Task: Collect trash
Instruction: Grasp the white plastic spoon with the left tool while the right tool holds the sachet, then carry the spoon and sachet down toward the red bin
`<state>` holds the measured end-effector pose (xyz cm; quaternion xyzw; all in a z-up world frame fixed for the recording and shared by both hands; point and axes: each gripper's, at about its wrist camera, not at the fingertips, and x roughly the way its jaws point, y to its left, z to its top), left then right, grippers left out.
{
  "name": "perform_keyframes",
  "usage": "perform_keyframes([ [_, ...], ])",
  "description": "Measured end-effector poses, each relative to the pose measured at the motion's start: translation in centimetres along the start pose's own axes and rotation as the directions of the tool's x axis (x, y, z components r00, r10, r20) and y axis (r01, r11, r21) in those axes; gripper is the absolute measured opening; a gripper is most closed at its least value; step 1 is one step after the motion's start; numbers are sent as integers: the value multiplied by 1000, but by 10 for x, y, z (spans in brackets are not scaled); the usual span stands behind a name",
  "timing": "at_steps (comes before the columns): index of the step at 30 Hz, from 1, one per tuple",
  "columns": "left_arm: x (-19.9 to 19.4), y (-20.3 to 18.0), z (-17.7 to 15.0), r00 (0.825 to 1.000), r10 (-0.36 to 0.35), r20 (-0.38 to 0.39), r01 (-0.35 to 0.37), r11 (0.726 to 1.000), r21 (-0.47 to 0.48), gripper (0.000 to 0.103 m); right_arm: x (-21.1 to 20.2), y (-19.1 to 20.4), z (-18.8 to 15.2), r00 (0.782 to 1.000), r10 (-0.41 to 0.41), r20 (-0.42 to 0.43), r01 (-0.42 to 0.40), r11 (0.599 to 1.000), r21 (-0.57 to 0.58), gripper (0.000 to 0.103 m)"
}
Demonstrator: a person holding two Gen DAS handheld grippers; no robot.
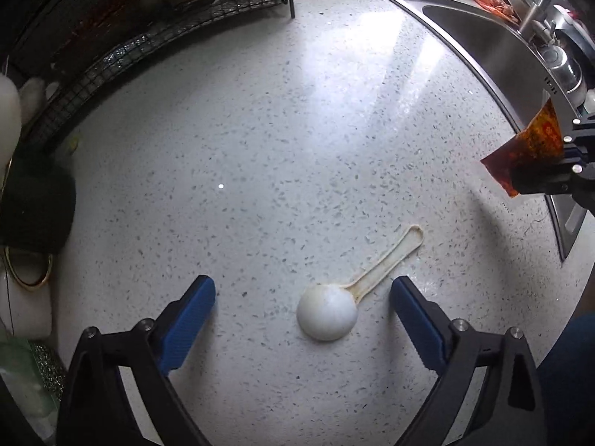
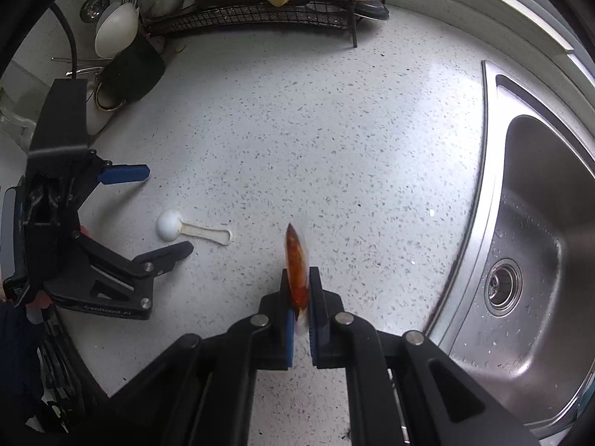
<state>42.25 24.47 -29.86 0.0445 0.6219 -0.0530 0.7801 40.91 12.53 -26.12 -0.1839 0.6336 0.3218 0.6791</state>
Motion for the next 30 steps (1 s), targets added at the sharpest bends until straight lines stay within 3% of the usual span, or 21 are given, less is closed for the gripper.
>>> perform_keyframes([
  [4,-1,-9,8,999,-33,3,33,999,9,84,-5,-14,-9,1000,-4,-2,4,1000,29,5],
  [7,-9,-16,9,999,-43,-3,43,998,37,67,-6,-15,-11,1000,-3,2,3,999,38,5],
  [9,-14,-26,13,999,-50,-3,50,997,52,38,-1,-16,-9,1000,0,1,0,999,41,5],
  [12,-17,-37,17,998,-59,-11,60,996,70,15,0,-9,-10,1000,3,-2,-3,999,41,5],
  [20,-21,-49,18,999,-47,-11,47,999,21,9,-3,0,-16,1000,5,8,-5,999,38,5],
  [30,-48,-55,-15,999,-44,7,45,996,-77,9,-19,1,-28,999,24,45,-25,999,20,6],
])
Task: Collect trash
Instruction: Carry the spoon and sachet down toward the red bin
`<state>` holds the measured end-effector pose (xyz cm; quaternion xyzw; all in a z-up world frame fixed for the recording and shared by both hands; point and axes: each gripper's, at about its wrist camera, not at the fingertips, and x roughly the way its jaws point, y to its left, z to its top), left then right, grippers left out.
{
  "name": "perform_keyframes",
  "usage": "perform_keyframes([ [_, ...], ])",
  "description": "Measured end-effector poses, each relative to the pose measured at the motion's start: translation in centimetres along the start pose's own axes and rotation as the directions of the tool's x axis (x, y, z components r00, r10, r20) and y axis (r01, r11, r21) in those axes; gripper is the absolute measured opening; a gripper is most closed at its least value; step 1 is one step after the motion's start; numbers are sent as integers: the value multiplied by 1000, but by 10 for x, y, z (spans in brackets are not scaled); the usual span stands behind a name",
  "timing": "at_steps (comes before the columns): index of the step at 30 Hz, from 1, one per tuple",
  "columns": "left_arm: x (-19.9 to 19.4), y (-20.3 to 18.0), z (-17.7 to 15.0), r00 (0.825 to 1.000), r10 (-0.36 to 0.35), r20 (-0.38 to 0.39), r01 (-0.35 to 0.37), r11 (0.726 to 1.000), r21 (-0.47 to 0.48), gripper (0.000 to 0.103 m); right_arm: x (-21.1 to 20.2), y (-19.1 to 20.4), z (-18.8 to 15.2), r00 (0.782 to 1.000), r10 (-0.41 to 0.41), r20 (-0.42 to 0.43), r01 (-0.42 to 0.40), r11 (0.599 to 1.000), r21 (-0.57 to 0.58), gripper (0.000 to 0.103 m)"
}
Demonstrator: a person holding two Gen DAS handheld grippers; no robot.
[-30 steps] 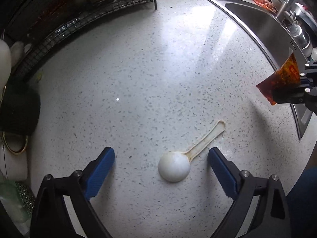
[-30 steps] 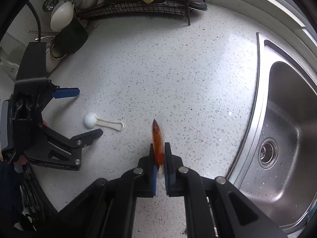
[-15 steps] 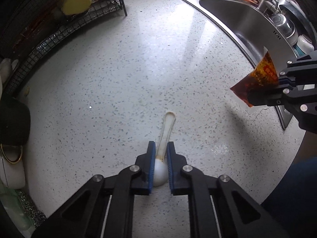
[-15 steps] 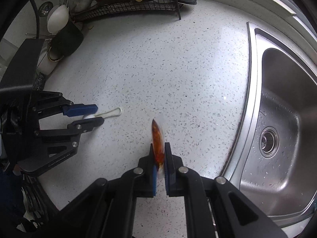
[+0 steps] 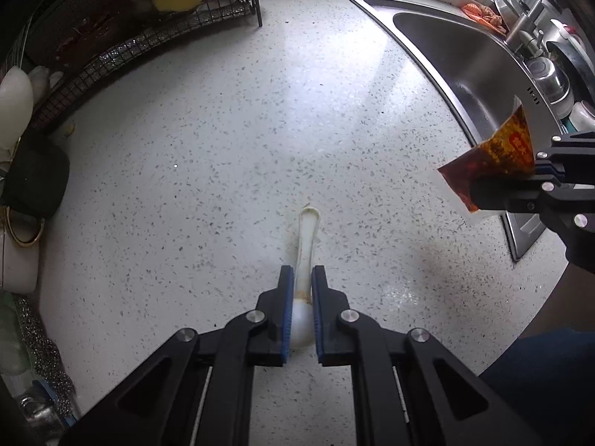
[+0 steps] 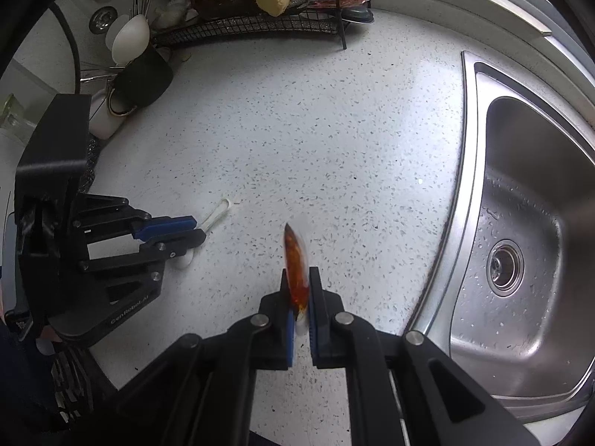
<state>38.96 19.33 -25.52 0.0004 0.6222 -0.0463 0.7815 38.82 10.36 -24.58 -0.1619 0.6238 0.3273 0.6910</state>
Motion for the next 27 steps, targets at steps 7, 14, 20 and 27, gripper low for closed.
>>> perform_keyframes([
  [7,-52,7,-29,999,22,32,-21,999,-50,9,-19,-2,-16,999,17,33,-16,1000,-24,5],
  [14,-84,-18,-51,997,51,62,-46,996,-77,9,-39,-7,-43,997,31,68,-29,999,-38,5],
  [20,-104,-60,-72,992,90,89,-82,993,-90,9,-60,-11,-79,993,49,107,-45,998,-45,5],
  [27,-114,-115,-97,990,86,110,-76,993,-94,9,-84,-21,-134,986,71,150,-66,997,-35,5],
])
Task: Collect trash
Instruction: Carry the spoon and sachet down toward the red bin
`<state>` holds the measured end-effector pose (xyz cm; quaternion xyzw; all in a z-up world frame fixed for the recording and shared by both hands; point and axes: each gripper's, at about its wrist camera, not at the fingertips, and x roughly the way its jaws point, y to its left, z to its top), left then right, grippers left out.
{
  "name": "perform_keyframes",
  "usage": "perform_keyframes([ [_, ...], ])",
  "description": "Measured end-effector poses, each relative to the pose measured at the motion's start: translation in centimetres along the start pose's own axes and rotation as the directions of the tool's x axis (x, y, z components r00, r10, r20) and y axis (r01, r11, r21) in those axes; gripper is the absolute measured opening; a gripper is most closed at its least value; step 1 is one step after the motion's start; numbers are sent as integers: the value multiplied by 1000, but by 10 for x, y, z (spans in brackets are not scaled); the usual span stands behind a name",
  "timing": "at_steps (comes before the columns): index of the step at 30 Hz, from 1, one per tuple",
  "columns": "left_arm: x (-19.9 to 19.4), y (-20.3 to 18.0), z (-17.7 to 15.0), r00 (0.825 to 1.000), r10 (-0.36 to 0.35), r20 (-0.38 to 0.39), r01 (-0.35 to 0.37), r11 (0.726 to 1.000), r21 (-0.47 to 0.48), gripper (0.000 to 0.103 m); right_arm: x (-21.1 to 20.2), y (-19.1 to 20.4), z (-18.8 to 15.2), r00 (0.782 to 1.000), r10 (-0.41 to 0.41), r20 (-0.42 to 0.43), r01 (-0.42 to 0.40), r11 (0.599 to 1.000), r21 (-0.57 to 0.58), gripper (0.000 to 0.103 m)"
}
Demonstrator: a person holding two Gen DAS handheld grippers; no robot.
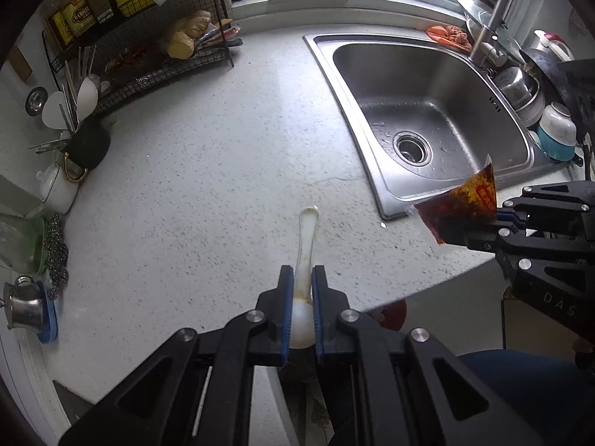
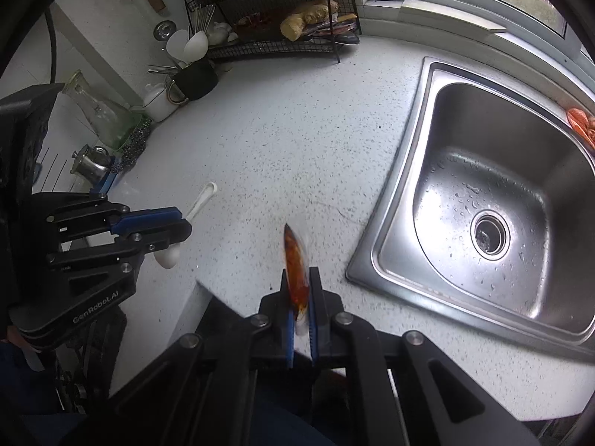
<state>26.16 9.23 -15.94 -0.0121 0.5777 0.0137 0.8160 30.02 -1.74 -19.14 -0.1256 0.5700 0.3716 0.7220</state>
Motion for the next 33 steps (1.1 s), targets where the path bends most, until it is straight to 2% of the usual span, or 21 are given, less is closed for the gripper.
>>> perform_keyframes([
  [10,-16,-80,-58,1000,-9,17,8,998,57,9,-41,-13,-91,999,-10,45,8,999,48,5],
  [18,5,-126,-93,996,-76,-43,79,995,57,9,-43,-28,-146,999,-37,24,34,992,119,5],
  [23,45,-143,-112,987,-111,-114,117,992,45,9,-18,-43,-171,999,-39,-22,42,986,163,5],
  [27,87,-150,-127,979,-123,-164,132,990,42,9,17,-54,-185,996,-32,-78,47,979,199,5],
  [33,158,-154,-141,970,-153,-188,159,987,15,9,80,-73,-202,993,0,-120,28,973,229,5],
])
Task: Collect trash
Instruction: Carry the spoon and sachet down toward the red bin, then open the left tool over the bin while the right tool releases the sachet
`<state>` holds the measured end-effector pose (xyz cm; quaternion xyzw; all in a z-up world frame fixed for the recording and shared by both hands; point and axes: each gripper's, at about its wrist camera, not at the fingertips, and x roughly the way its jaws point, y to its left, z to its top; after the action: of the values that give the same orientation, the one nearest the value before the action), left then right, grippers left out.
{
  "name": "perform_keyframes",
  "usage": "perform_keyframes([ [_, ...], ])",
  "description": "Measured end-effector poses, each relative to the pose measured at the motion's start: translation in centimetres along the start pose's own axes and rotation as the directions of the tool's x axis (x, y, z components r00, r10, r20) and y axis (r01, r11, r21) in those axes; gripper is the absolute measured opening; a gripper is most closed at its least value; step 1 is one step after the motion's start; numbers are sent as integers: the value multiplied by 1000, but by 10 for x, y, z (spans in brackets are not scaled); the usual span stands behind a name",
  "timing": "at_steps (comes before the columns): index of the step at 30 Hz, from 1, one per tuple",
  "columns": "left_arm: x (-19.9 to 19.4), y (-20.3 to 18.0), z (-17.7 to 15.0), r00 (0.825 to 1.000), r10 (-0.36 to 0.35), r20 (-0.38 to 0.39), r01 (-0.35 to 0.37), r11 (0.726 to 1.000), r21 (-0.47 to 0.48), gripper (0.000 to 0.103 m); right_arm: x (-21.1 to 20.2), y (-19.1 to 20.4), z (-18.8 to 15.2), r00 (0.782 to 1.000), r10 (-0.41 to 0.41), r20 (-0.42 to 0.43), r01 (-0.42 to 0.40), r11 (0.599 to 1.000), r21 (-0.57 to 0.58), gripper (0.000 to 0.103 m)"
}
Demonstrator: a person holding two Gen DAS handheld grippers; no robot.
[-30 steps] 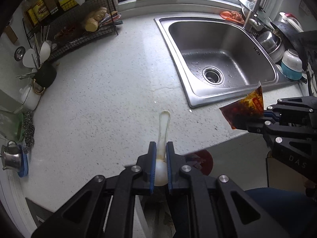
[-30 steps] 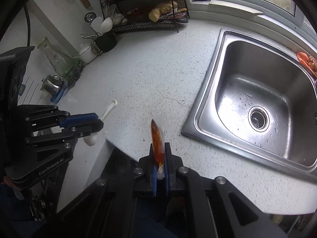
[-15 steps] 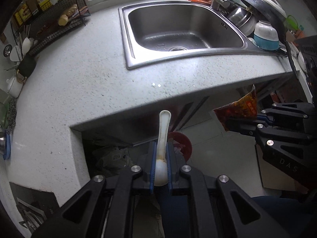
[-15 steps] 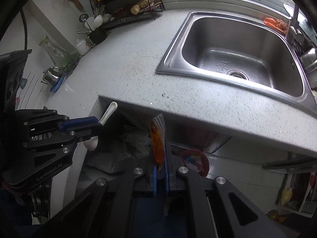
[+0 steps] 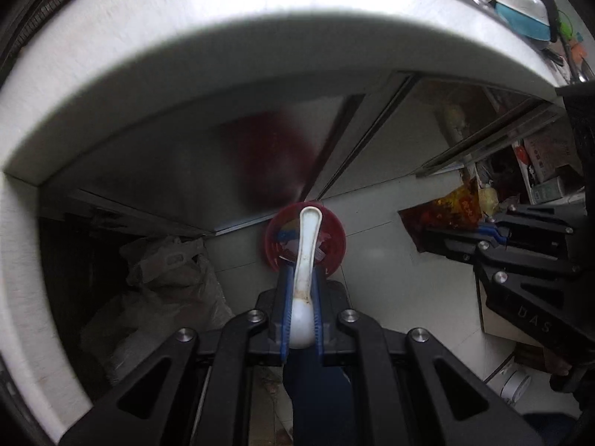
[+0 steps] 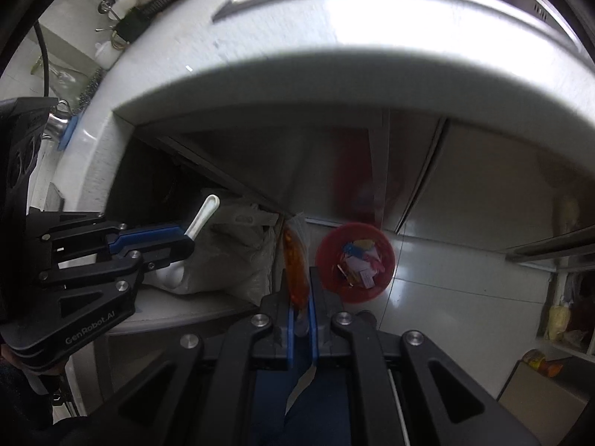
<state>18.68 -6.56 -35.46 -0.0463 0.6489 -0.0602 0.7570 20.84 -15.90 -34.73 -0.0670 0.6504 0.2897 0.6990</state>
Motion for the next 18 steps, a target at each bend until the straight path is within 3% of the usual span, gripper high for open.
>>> perform_keyframes([
  [6,73,6,3,998,-59,-15,58,998,-32,9,68,-23,4,1000,14,-23,-13,999,31,5],
  [13,118,13,4,996,-88,-26,87,995,-55,9,110,-44,6,999,-11,-32,13,999,36,5],
  [16,125,8,4,995,-79,-52,77,996,-41,27,117,-52,0,1000,-11,-28,12,999,50,5],
  [18,122,6,4,996,-64,-57,62,997,-36,45,116,-63,-9,999,-12,-31,14,998,62,5],
])
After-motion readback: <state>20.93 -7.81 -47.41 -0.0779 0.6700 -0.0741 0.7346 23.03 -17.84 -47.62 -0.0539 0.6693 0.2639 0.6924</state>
